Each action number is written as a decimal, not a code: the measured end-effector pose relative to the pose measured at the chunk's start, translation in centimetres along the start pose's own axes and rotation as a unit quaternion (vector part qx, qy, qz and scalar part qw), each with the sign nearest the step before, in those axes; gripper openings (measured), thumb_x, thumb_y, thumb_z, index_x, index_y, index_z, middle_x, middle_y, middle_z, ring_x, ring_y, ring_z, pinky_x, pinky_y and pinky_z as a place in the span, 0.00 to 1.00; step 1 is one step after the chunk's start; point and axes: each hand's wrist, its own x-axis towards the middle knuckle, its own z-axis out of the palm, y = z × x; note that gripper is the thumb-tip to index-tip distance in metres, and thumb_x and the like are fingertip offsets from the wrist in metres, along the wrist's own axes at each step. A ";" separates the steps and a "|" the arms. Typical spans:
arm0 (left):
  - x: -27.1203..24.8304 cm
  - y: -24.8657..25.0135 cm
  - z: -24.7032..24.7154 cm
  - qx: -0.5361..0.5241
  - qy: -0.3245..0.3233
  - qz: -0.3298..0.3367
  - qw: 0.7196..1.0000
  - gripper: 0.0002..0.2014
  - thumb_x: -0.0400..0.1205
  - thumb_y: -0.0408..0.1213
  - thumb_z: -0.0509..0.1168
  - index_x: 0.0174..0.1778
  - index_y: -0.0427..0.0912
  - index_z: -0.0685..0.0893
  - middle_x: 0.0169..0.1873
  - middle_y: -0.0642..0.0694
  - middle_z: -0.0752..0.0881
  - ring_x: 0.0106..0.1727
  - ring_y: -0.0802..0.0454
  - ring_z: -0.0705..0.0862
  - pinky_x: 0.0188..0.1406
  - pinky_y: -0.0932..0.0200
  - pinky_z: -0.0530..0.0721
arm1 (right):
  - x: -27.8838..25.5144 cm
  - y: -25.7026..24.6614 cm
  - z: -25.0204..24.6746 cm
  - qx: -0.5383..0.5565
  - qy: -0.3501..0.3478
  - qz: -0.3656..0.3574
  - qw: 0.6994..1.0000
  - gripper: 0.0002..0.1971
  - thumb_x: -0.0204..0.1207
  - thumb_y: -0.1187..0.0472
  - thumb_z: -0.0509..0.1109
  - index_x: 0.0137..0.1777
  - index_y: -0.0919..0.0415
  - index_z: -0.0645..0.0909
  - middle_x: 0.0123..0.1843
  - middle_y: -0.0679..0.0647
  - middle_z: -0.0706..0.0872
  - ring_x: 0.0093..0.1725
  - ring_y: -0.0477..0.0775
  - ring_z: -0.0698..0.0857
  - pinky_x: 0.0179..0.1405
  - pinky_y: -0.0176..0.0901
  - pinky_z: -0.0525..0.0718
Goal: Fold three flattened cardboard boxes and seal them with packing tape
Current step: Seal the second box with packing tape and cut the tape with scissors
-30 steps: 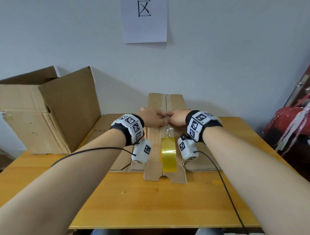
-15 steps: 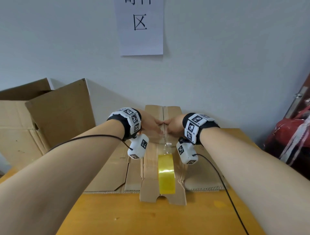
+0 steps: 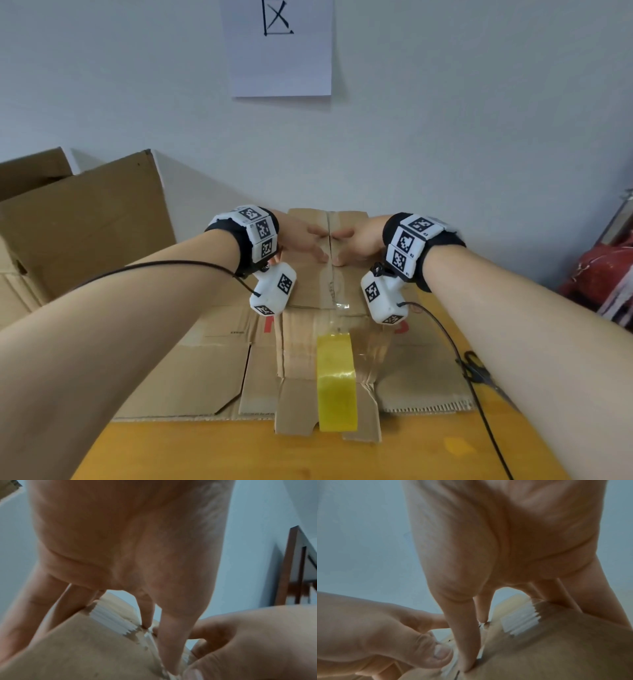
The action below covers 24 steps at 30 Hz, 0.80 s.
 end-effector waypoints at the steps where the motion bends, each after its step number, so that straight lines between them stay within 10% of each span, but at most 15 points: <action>1: -0.3 0.1 0.0 -0.003 0.002 0.004 1.000 0.37 0.82 0.52 0.71 0.84 0.68 0.59 0.83 0.42 0.66 0.60 0.36 0.84 0.64 0.40 0.86 | -0.4 -0.3 0.0 -0.011 0.004 -0.003 1.000 0.33 0.79 0.49 0.76 0.83 0.46 0.70 0.78 0.52 0.77 0.72 0.54 0.79 0.68 0.43 0.78; 5: -2.3 0.5 0.2 0.018 0.006 0.005 1.000 0.38 0.82 0.51 0.71 0.85 0.66 0.59 0.81 0.42 0.69 0.52 0.38 0.87 0.62 0.44 0.87 | -1.8 -0.8 0.1 -0.056 -0.008 -0.010 0.998 0.33 0.74 0.46 0.79 0.78 0.48 0.76 0.72 0.53 0.84 0.65 0.54 0.86 0.68 0.51 0.84; 9: -4.9 0.7 1.3 0.037 0.023 0.004 0.999 0.43 0.80 0.52 0.73 0.86 0.66 0.55 0.82 0.40 0.69 0.54 0.33 0.89 0.59 0.42 0.89 | -5.0 -1.2 0.4 -0.125 0.013 -0.038 0.991 0.39 0.79 0.45 0.74 0.87 0.45 0.61 0.76 0.53 0.80 0.68 0.55 0.82 0.62 0.44 0.81; 14: -8.5 1.1 2.9 0.070 0.066 0.029 0.995 0.47 0.78 0.54 0.75 0.87 0.63 0.51 0.78 0.45 0.75 0.35 0.52 0.84 0.53 0.54 0.86 | -7.9 -1.4 1.6 -0.175 0.030 -0.046 0.983 0.44 0.77 0.44 0.76 0.88 0.49 0.57 0.76 0.54 0.80 0.64 0.57 0.83 0.61 0.49 0.83; 24: -10.9 0.5 4.5 0.108 0.121 0.050 0.985 0.58 0.69 0.64 0.77 0.88 0.63 0.45 0.81 0.51 0.73 0.32 0.54 0.78 0.73 0.47 0.78 | -11.4 -1.2 2.3 -0.133 0.036 -0.038 0.990 0.65 0.65 0.47 0.86 0.89 0.44 0.39 0.82 0.53 0.75 0.66 0.58 0.82 0.51 0.47 0.80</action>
